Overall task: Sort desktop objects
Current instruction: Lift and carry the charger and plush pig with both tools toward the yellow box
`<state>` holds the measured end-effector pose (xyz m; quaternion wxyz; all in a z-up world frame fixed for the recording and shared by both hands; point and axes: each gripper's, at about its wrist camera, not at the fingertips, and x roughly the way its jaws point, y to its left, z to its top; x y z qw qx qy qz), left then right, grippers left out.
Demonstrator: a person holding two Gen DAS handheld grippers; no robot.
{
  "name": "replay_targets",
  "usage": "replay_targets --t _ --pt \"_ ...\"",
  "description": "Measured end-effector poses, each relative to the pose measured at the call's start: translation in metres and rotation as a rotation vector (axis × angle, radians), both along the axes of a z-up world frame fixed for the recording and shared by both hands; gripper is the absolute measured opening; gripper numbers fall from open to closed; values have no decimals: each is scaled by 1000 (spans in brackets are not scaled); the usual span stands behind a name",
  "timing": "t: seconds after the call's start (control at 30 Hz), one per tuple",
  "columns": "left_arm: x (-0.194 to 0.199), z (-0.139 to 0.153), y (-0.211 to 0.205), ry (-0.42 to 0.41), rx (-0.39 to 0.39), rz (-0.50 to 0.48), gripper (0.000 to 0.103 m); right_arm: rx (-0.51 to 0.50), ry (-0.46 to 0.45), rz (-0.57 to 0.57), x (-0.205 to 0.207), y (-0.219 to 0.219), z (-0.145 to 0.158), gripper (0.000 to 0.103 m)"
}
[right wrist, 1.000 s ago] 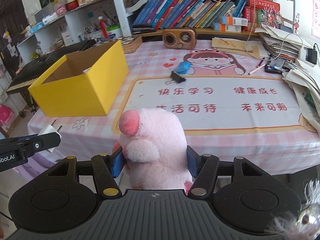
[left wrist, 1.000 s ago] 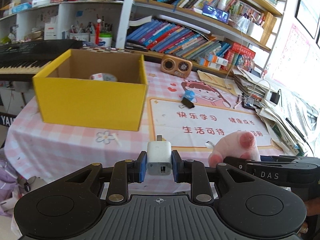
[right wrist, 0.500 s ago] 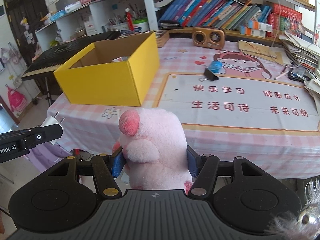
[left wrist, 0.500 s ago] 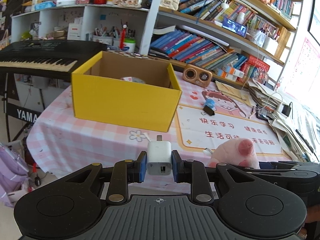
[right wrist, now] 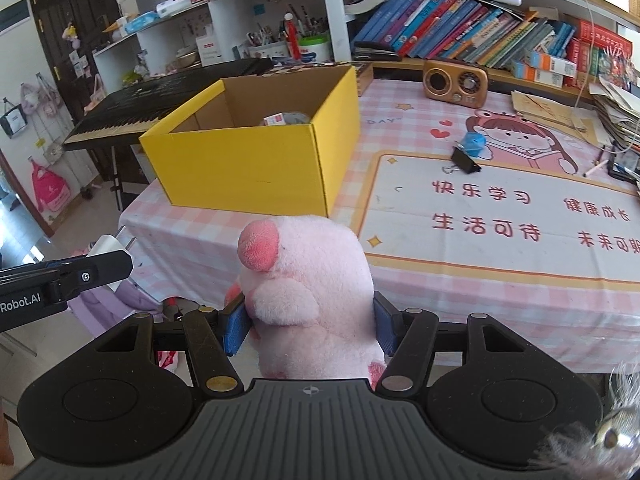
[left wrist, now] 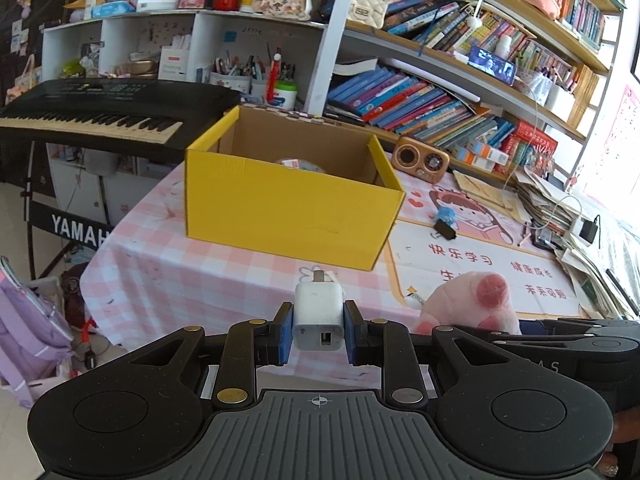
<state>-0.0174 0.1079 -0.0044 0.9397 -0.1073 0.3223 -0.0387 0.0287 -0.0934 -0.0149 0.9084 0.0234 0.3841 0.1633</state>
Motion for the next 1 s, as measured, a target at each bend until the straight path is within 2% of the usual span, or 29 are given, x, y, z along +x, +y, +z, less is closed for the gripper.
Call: replay_targets --t 0.73,1.0 --pt "14 -3 37 15 -16 75 24 -13 38 128 25 39 -3 58" --pt "36 17 39 -48 -8 82 24 41 -68 115 53 38 27 58"
